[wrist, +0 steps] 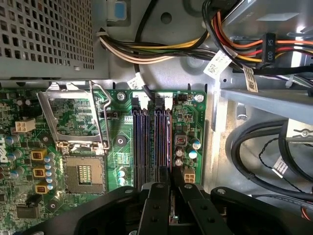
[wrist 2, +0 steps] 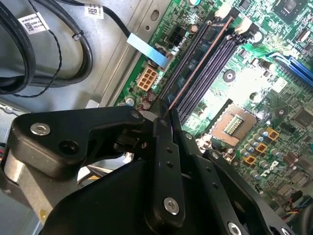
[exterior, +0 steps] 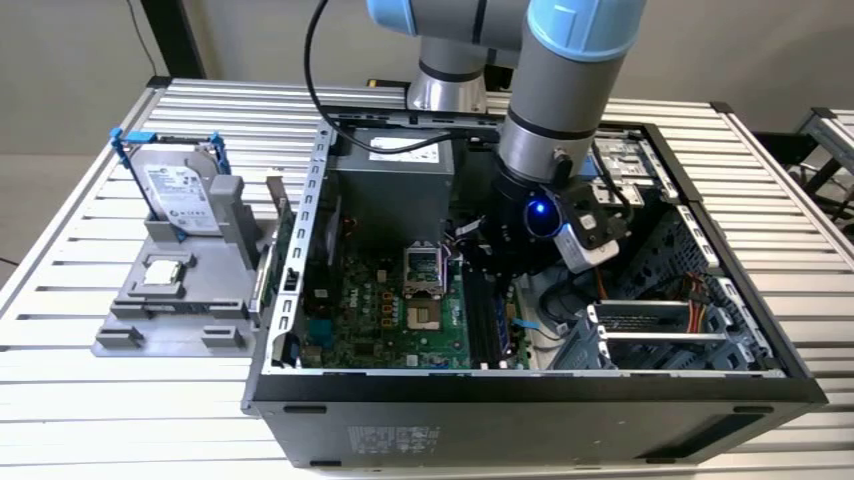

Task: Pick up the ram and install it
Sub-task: 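Insert the ram into the slot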

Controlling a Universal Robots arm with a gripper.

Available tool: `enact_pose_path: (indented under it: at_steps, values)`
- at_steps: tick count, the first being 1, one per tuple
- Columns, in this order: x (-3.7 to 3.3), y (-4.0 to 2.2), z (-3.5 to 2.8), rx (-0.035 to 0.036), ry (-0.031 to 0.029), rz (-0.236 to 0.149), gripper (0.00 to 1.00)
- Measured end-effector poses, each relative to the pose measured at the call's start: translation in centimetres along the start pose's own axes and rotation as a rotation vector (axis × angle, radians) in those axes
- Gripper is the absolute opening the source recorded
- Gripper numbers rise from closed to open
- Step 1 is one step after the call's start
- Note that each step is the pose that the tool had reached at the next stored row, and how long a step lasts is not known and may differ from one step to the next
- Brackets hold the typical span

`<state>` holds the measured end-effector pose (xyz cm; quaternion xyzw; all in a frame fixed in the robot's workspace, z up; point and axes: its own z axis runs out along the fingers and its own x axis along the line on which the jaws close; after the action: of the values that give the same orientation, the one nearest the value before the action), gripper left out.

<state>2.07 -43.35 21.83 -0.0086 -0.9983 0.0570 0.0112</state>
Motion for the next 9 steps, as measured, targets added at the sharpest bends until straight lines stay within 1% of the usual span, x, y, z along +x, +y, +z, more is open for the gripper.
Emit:
enact_pose_path:
  at_steps: [7,9]
  values:
    - [0.0,0.05,0.22,-0.0007,0.001,0.012,0.0]
    - [0.0,0.07,0.41,-0.0007,0.0012,0.013,0.0]
